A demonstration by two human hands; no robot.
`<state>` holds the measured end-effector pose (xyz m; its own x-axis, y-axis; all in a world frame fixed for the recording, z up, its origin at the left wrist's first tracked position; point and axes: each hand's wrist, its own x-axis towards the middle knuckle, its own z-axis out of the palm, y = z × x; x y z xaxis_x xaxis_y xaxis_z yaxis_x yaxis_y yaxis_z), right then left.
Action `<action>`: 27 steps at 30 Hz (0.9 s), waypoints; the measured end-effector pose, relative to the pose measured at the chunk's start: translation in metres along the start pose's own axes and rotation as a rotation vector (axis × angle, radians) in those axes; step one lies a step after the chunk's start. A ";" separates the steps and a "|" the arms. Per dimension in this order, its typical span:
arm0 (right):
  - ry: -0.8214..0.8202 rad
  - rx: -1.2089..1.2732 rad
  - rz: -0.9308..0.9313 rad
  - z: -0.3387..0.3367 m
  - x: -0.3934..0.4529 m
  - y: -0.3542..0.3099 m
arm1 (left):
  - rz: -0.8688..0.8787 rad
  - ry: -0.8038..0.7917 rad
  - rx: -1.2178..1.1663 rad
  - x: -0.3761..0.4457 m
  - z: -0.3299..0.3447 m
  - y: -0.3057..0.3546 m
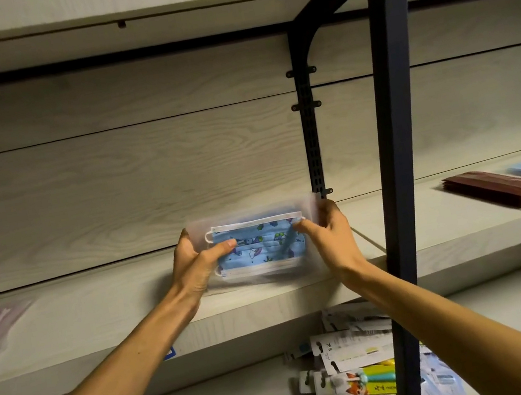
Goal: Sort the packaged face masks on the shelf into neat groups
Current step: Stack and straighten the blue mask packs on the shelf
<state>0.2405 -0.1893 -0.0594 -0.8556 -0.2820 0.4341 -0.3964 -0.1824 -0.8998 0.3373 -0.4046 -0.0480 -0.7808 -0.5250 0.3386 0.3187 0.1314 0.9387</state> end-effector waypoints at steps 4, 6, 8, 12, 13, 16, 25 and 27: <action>-0.063 0.017 0.039 0.000 0.002 -0.003 | -0.046 -0.025 -0.023 -0.006 0.002 0.006; -0.115 -0.021 0.078 -0.001 0.003 -0.004 | -0.070 -0.055 -0.063 -0.009 0.003 0.011; -0.146 -0.055 0.081 -0.001 0.002 -0.008 | -0.101 -0.082 -0.067 -0.012 0.003 0.014; -0.104 -0.014 0.006 0.000 -0.005 -0.027 | -0.067 -0.051 0.056 -0.016 0.001 0.021; -0.076 -0.024 -0.022 0.000 -0.007 -0.033 | -0.040 -0.039 0.088 -0.016 0.001 0.024; -0.017 -0.075 -0.076 -0.002 -0.012 -0.048 | 0.084 -0.032 0.121 -0.017 0.000 0.038; -0.043 -0.090 -0.031 -0.075 -0.052 -0.073 | 0.391 -0.131 0.143 -0.047 0.046 0.066; -0.047 -0.083 -0.069 -0.102 -0.064 -0.075 | 0.395 -0.161 0.137 -0.059 0.067 0.062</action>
<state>0.2912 -0.0613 -0.0246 -0.8096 -0.3152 0.4952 -0.4820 -0.1245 -0.8673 0.3674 -0.3088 -0.0054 -0.6906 -0.2766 0.6682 0.5435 0.4110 0.7319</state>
